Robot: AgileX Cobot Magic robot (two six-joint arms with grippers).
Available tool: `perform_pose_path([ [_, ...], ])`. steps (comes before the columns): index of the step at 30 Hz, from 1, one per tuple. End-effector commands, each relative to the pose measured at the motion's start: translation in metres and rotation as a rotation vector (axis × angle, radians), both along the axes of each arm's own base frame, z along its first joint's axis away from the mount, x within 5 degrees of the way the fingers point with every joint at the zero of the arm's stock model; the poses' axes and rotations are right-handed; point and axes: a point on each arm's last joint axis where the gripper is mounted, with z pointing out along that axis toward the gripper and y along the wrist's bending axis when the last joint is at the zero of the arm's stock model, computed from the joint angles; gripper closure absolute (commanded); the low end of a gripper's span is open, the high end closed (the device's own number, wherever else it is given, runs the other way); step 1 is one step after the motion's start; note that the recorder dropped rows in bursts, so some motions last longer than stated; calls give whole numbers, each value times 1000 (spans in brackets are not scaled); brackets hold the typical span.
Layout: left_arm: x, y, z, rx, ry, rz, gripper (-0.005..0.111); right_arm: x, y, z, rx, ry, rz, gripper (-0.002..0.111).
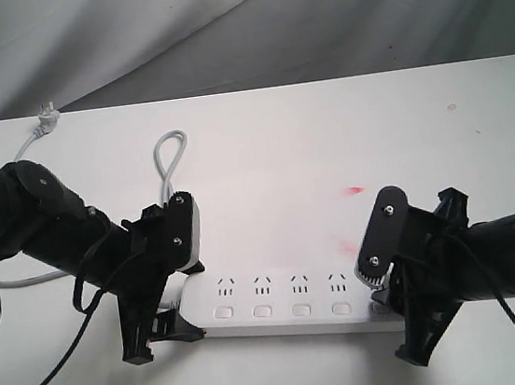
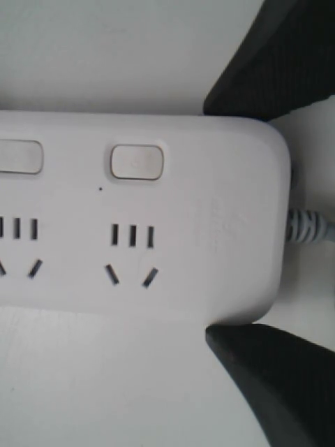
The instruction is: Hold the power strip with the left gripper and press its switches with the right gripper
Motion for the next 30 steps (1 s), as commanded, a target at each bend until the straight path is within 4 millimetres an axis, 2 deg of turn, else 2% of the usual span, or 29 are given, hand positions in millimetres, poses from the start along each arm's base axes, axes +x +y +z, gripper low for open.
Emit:
perform_pose_path([
  [1,0,-2,-2,0,4,-12,40,-6,-1,-9,-6,45,22,61],
  [7,0,-2,-2,0,4,-12,40,-8,-1,-21,-21,95,28,61],
  [10,0,-2,-2,0,4,-12,40,-8,-1,-21,-20,93,28,61],
  [13,0,-2,-2,0,4,-12,40,-3,1,-10,3,48,22,61],
  [16,0,-2,-2,0,4,-12,40,4,4,17,54,-52,12,61],
  [20,0,-2,-2,0,4,-12,40,6,3,65,137,-218,-19,61],
  [24,0,-2,-2,0,4,-12,40,-5,-7,107,209,-368,-52,61],
  [25,0,-2,-2,0,4,-12,40,-14,-13,123,248,-427,-74,62],
  [26,0,-2,-2,0,4,-12,40,-19,-16,129,269,-448,-80,64],
  [27,0,-2,-2,0,4,-12,40,-27,-21,137,291,-482,-89,72],
  [28,0,-2,-2,0,4,-12,40,-31,-23,139,304,-492,-96,79],
  [29,0,-2,-2,0,4,-12,40,-38,-27,139,326,-493,-109,93],
  [30,0,-2,-2,0,4,-12,40,-41,-29,138,338,-490,-118,100],
])
